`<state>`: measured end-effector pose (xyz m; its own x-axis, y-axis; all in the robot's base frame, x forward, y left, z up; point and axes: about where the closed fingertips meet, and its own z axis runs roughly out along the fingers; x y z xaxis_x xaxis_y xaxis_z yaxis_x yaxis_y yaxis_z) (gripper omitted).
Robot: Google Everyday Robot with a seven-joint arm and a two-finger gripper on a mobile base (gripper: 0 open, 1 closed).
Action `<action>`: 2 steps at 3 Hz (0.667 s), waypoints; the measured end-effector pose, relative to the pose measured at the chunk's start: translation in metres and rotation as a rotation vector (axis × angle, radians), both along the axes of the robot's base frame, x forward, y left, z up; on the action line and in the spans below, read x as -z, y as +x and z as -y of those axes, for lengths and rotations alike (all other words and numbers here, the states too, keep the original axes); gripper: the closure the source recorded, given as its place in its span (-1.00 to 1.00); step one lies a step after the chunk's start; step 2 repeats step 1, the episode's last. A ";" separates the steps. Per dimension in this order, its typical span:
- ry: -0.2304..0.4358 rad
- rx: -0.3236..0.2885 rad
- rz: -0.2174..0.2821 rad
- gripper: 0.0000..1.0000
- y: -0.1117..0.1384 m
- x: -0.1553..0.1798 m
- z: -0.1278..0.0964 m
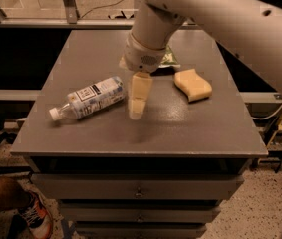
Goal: Pick blue plastic bottle
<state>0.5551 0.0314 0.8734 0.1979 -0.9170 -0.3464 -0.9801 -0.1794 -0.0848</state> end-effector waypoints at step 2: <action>-0.024 0.109 0.021 -1.00 -0.005 -0.010 0.047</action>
Offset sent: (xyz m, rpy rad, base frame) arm 0.0000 0.0000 0.0000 0.0000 0.0000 0.0000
